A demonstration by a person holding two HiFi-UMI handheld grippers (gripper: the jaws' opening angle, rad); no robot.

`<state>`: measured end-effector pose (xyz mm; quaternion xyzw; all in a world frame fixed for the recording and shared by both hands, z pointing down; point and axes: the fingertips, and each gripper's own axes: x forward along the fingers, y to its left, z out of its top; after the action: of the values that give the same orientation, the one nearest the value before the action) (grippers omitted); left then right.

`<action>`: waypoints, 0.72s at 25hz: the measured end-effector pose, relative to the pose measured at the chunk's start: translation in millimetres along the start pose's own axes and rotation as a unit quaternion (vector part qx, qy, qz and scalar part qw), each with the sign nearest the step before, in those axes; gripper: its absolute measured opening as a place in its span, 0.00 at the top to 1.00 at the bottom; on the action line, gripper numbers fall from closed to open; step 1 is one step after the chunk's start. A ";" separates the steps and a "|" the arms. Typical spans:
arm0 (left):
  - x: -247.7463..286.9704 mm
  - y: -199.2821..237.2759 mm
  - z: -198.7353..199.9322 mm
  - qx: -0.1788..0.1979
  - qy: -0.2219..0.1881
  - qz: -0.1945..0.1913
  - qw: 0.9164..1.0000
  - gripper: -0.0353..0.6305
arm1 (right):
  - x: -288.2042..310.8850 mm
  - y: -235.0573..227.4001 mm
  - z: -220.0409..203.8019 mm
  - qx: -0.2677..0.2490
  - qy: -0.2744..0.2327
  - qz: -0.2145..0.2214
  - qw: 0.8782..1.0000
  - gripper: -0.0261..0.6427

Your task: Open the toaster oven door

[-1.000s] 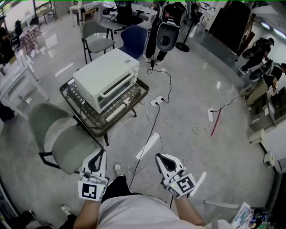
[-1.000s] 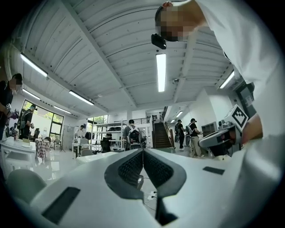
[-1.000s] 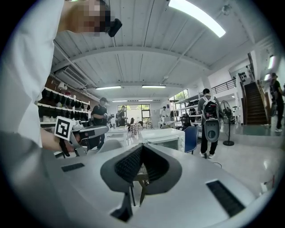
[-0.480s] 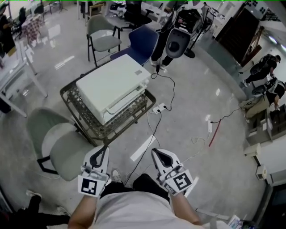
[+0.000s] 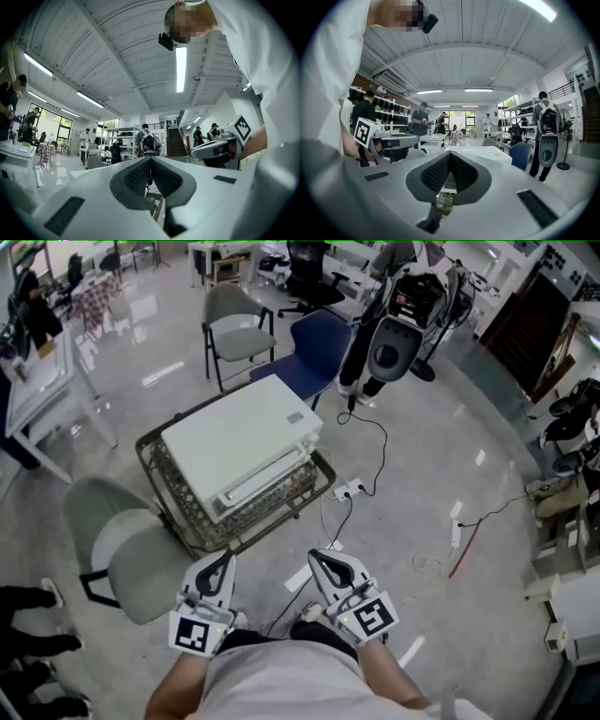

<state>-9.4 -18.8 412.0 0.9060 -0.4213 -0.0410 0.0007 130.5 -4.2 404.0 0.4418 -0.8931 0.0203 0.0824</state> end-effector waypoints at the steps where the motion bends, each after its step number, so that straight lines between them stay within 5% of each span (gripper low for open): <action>1: 8.5 -4.1 1.2 0.000 0.002 0.007 1.000 0.91 | 0.1 -8.4 0.4 -0.006 0.000 0.010 1.000 0.93; 8: 53.8 -18.4 7.7 -0.004 -0.015 0.082 0.997 0.91 | 11.3 -49.2 -13.1 -0.050 0.023 0.088 0.995 0.93; 18: 32.3 17.1 -7.0 0.008 0.021 0.084 0.996 0.91 | 95.5 -51.8 -29.7 -0.103 0.043 0.101 0.989 0.93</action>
<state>-1.2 -54.7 417.2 0.8680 -0.4961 -0.0181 0.0061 118.6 -107.5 447.2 0.3376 -0.9259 -0.0441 0.1634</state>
